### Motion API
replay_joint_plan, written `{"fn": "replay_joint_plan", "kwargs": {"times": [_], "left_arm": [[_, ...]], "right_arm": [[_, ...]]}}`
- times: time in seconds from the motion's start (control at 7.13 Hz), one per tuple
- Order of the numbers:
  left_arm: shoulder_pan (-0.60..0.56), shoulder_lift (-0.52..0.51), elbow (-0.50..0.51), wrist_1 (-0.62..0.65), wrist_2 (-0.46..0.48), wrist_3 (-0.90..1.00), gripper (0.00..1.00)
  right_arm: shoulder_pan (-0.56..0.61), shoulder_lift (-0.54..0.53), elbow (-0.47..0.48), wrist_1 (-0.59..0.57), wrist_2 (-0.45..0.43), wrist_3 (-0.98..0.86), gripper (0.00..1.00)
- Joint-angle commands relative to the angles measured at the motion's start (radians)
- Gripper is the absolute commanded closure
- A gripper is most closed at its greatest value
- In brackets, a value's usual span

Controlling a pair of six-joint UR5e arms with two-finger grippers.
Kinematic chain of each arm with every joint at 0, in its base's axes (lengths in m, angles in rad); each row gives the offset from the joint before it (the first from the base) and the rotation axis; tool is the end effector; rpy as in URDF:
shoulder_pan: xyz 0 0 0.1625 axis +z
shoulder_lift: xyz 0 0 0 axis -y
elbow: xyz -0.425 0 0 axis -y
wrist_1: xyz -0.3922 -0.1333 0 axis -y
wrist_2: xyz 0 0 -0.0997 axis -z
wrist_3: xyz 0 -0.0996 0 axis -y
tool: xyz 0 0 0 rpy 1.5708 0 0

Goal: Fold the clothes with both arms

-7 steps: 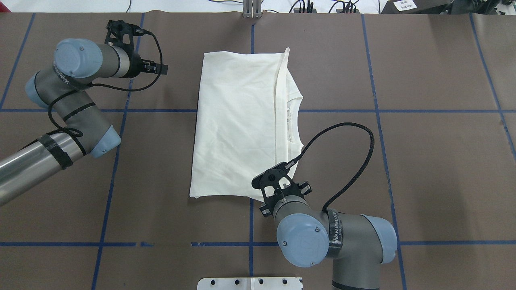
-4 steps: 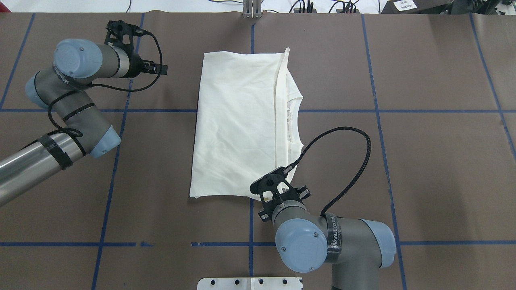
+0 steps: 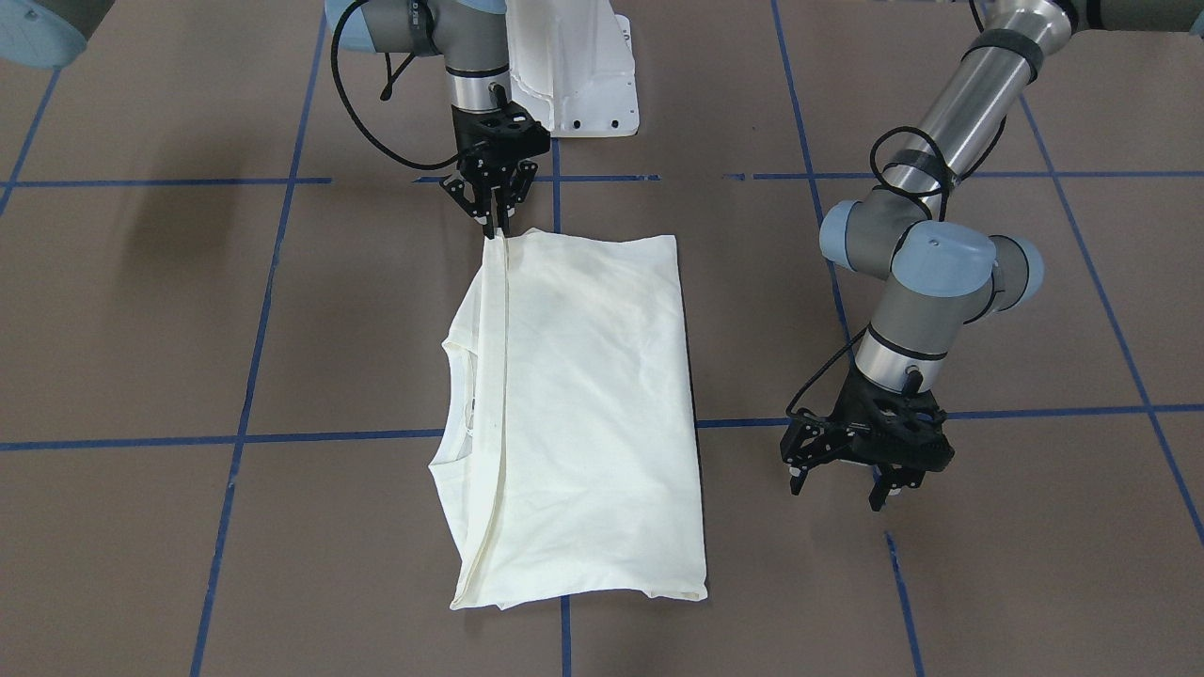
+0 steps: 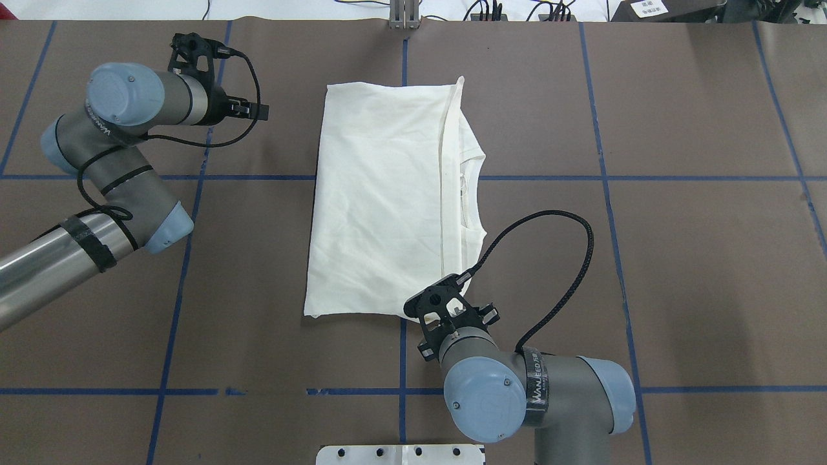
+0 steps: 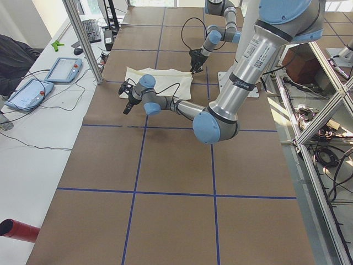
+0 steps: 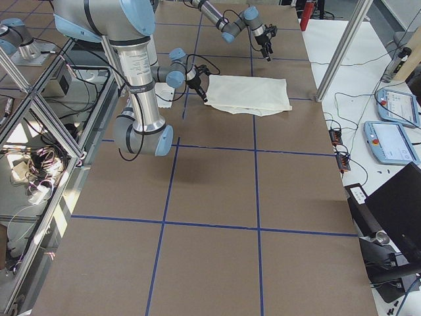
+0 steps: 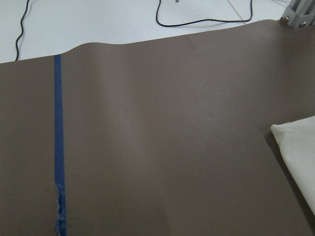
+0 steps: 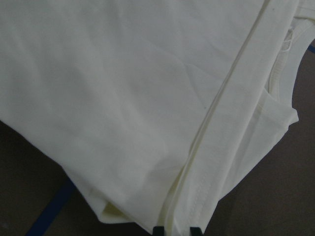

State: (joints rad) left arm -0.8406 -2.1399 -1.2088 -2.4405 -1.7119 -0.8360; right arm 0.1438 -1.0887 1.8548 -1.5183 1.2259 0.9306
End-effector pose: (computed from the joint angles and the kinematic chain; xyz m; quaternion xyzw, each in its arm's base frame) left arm 0.4093 -0.6361 0.3988 0.3198 0.4037 -0.0092 0.8571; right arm -0.5859 -0.2536 0.2584 0.2953 -0.3022 -0.1558 0.8929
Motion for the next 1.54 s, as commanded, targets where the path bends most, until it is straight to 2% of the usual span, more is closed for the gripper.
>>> {"fn": "replay_joint_plan", "kwargs": {"times": [0.0,0.28,0.42,0.7,0.98,1.12,1.26,1.4], "left_arm": [[0.001,0.0,0.0,0.0,0.0,-0.002,0.0],[0.003,0.0,0.0,0.0,0.0,-0.002,0.0],[0.003,0.0,0.0,0.0,0.0,-0.002,0.0],[0.008,0.005,0.0,0.0,0.0,-0.003,0.0],[0.009,0.006,0.0,0.0,0.0,-0.002,0.0],[0.012,0.006,0.0,0.0,0.0,-0.002,0.0],[0.015,0.006,0.0,0.0,0.0,-0.002,0.0],[0.018,0.006,0.0,0.0,0.0,-0.003,0.0]], "right_arm": [[0.006,0.001,0.006,0.003,0.0,0.008,1.0],[0.023,-0.002,0.01,0.009,0.0,0.016,1.0],[0.023,-0.037,0.041,0.007,0.001,0.058,1.0],[0.022,-0.181,0.151,0.01,0.006,0.291,1.0],[-0.024,-0.197,0.158,0.012,0.001,0.454,1.0],[-0.033,-0.194,0.155,0.01,0.001,0.468,0.66],[-0.033,-0.194,0.153,0.012,0.001,0.47,0.1],[-0.027,-0.183,0.162,0.013,0.01,0.461,0.0]]}}
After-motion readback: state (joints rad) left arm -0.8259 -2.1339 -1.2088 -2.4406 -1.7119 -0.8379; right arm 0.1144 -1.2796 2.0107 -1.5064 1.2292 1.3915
